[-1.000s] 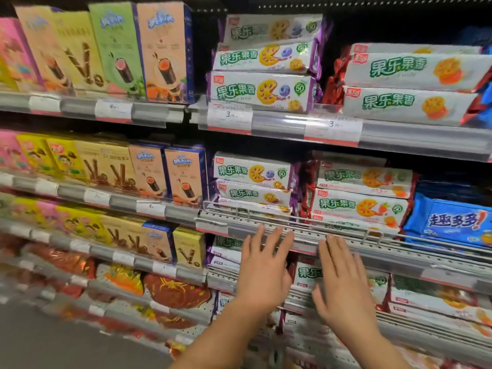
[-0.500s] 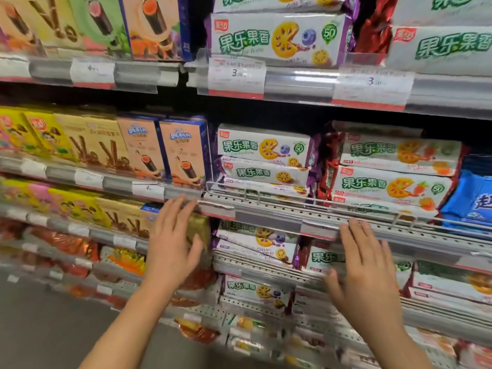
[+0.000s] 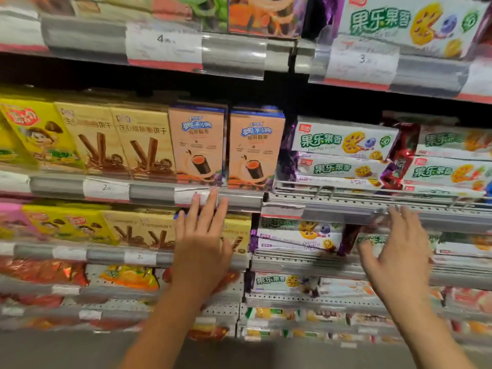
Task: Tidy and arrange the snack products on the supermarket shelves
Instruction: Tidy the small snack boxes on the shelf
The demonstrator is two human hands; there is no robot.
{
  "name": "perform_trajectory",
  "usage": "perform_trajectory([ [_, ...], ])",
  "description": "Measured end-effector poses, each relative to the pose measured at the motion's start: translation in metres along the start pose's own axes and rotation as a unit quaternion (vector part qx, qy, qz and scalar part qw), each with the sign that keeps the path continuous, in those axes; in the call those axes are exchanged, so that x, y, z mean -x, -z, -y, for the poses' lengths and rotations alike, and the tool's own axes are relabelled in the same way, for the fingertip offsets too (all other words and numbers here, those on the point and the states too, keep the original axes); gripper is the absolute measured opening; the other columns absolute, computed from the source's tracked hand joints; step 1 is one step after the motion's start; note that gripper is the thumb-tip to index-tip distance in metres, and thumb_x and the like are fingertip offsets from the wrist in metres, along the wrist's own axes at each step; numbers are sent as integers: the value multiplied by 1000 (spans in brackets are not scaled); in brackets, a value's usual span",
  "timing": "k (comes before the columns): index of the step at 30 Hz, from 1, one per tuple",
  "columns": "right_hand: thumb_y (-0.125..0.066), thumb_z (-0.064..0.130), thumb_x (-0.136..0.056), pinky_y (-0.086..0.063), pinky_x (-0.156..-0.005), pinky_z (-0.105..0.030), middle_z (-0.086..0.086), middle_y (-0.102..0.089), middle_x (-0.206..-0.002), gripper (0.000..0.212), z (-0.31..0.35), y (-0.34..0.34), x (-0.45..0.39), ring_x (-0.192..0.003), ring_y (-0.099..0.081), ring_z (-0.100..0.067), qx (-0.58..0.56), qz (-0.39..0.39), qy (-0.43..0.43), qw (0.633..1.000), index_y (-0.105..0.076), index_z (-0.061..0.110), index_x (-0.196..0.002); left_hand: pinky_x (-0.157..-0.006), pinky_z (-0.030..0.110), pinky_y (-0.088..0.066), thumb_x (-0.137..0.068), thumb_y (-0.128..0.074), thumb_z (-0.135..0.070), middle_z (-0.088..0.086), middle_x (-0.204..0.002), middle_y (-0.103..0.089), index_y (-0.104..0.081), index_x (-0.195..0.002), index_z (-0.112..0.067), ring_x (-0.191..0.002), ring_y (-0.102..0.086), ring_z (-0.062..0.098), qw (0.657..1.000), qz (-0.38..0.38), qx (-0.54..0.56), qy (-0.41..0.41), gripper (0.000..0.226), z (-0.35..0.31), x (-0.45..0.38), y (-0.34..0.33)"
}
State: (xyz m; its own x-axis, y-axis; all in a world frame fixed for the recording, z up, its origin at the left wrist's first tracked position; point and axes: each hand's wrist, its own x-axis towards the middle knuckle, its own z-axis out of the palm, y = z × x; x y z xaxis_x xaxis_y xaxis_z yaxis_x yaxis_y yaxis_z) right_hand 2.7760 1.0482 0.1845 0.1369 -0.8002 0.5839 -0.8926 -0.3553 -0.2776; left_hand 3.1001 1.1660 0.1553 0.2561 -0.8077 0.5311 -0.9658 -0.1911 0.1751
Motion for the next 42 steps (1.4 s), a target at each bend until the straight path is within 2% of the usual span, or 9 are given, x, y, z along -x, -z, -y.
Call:
perform_trajectory([
  [5,-47,33,-90,-27,-119,-58,-14,-37,-157,65,82,-7,26,-149,-30,-34,-24,55,168,984,-45,4,-148,-111,64,-33,-81,-50,-21,6,-164,-29,-38,-155,-15,-151,-26,34,998,-24,35,-35,74,10,1,1],
  [9,-47,31,-89,-28,-119,-59,-12,-39,-158,68,119,-27,26,-151,-27,-33,-11,65,212,975,-41,4,-151,-109,63,-35,-83,-54,-19,4,-165,-27,-37,-156,-17,-152,-25,32,998,-17,33,-54,75,17,3,6],
  [14,-55,27,-85,-27,-118,-62,-11,-32,-162,76,125,-47,28,-153,-23,-31,-7,77,203,976,-34,6,-156,-117,56,-31,-87,-53,-20,0,-167,-22,-34,-157,-21,-154,-19,23,998,38,24,-54,72,25,5,20],
  [17,-56,26,-85,-29,-117,-61,-12,-36,-159,74,124,-51,27,-151,-26,-32,-35,64,195,978,-37,6,-154,-121,52,-28,-93,-60,-29,3,-165,-26,-32,-157,-23,-154,-19,23,998,57,3,-6,70,42,8,31],
  [22,-56,23,-86,-35,-114,-58,-16,-48,-148,63,128,-55,23,-142,-39,-36,-80,31,182,980,-49,2,-145,-120,55,-29,-94,-49,-36,3,-165,-27,-31,-157,-20,-154,-16,25,996,56,-35,64,68,86,20,48],
  [29,-53,25,-88,-35,-114,-57,-15,-50,-146,59,134,-54,24,-141,-40,-36,-96,27,160,982,-51,2,-142,-120,56,-27,-90,-42,-35,10,-164,-26,-33,-156,-15,-153,-19,31,994,38,-42,98,70,123,19,57],
  [32,-50,28,-88,-36,-114,-57,-15,-49,-146,60,142,-56,27,-142,-39,-36,-95,20,134,986,-51,2,-142,-117,58,-30,-89,-44,-31,13,-163,-28,-35,-154,-13,-151,-21,33,996,23,-40,74,68,134,16,50],
  [37,-56,20,-88,-38,-111,-50,-16,-51,-140,51,174,-59,52,-133,-46,-34,-117,-20,73,990,-55,3,-136,-113,61,-35,-79,-74,-17,17,-155,-40,-39,-154,-14,-144,-35,38,999,1,-41,37,83,154,13,45],
  [42,-59,29,-87,-46,-106,-48,-10,-47,-146,56,211,-88,84,-132,-45,-29,-41,112,71,990,-53,11,-140,-107,59,-42,-79,-67,-12,21,-148,-49,-46,-150,-13,-134,-47,40,999,-18,-18,-40,74,176,8,48],
])
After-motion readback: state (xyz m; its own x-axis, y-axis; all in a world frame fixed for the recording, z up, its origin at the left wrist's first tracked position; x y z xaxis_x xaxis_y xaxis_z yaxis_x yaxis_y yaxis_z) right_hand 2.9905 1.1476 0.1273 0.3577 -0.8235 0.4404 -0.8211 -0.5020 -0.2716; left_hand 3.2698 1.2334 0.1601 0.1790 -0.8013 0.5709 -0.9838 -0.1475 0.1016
